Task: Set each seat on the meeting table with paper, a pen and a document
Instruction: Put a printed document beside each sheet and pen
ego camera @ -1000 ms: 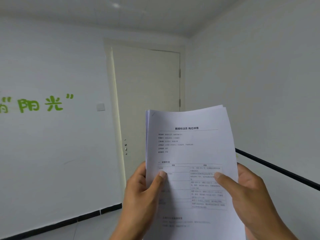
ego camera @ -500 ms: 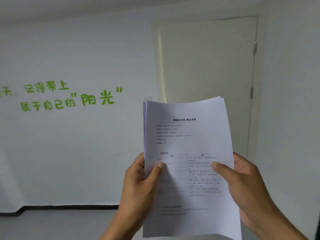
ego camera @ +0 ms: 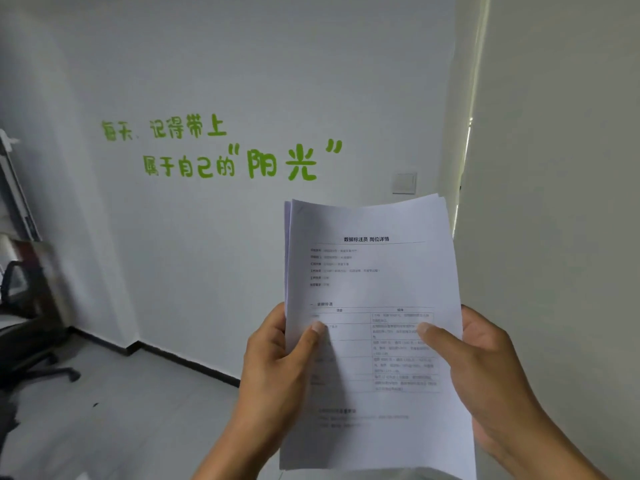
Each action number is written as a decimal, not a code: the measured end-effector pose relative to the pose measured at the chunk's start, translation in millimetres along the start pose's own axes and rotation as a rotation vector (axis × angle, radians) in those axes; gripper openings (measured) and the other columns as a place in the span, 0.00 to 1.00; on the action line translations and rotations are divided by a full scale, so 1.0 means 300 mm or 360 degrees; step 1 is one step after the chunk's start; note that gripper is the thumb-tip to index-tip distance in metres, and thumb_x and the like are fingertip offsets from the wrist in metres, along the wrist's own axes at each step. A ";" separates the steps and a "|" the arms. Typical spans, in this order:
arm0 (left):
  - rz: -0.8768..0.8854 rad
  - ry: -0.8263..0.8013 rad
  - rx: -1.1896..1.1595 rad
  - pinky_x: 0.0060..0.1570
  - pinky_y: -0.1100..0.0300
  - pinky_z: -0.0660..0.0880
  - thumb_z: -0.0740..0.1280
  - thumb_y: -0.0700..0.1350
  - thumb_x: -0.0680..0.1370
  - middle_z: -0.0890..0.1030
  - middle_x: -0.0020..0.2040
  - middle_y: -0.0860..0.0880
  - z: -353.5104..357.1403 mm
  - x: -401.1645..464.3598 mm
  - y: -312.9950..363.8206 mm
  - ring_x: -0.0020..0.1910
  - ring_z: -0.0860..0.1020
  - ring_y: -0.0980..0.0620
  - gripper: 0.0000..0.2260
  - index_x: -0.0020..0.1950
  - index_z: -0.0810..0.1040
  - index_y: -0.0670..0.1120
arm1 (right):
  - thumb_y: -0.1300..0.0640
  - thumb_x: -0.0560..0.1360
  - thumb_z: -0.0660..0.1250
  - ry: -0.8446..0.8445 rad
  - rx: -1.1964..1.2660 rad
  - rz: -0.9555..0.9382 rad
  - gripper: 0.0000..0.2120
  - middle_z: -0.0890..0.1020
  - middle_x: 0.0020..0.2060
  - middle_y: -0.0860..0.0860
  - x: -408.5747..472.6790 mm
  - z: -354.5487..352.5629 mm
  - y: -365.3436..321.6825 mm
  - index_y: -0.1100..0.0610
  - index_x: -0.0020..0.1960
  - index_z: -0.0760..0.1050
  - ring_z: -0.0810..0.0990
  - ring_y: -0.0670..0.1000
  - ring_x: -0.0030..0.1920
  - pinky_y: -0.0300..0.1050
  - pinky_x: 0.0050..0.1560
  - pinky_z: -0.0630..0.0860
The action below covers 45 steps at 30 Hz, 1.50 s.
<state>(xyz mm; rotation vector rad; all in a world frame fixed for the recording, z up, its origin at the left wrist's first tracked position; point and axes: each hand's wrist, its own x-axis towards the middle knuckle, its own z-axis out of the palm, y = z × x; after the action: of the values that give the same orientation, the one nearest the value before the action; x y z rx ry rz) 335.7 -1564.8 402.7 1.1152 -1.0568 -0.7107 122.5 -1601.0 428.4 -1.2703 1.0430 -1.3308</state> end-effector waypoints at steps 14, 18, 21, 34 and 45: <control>0.0074 0.0499 0.0261 0.55 0.46 0.84 0.68 0.38 0.85 0.90 0.54 0.49 -0.279 0.831 -0.224 0.53 0.89 0.47 0.09 0.60 0.85 0.50 | 0.63 0.83 0.67 -0.0539 0.0091 0.0001 0.10 0.90 0.48 0.49 0.927 0.588 0.190 0.53 0.55 0.85 0.90 0.54 0.47 0.55 0.46 0.84; 0.0048 0.0742 0.0328 0.59 0.41 0.84 0.68 0.37 0.86 0.90 0.56 0.47 -0.363 0.997 -0.341 0.55 0.88 0.43 0.12 0.58 0.86 0.53 | 0.64 0.83 0.67 -0.0789 0.0171 0.0063 0.10 0.90 0.48 0.48 1.184 0.782 0.316 0.53 0.55 0.85 0.90 0.52 0.46 0.52 0.44 0.83; 0.0027 0.0908 0.0403 0.60 0.42 0.84 0.66 0.36 0.86 0.90 0.57 0.47 -0.416 1.097 -0.387 0.57 0.88 0.44 0.12 0.63 0.84 0.49 | 0.65 0.83 0.67 -0.0968 0.0195 0.0117 0.11 0.90 0.48 0.48 1.351 0.943 0.390 0.53 0.55 0.85 0.90 0.52 0.46 0.50 0.44 0.82; 0.0013 0.1705 0.0833 0.56 0.54 0.85 0.67 0.37 0.86 0.89 0.57 0.55 -0.865 1.196 -0.471 0.56 0.87 0.53 0.13 0.64 0.84 0.52 | 0.65 0.82 0.69 -0.1808 0.0226 0.0316 0.09 0.90 0.50 0.52 1.507 1.743 0.570 0.55 0.56 0.86 0.90 0.56 0.49 0.57 0.56 0.82; -0.0013 0.1981 0.0689 0.60 0.40 0.84 0.67 0.39 0.86 0.89 0.58 0.54 -1.504 1.353 -0.530 0.57 0.87 0.51 0.12 0.63 0.84 0.54 | 0.62 0.82 0.71 -0.2008 0.0026 0.0213 0.11 0.90 0.49 0.51 1.458 2.476 0.602 0.48 0.52 0.87 0.90 0.57 0.48 0.65 0.60 0.82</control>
<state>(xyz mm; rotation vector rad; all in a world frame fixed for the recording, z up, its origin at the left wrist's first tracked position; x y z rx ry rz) 910.7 -1808.9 343.3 1.5786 -0.1066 0.2868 891.1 -2028.1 378.7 -1.5982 0.1908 -0.2365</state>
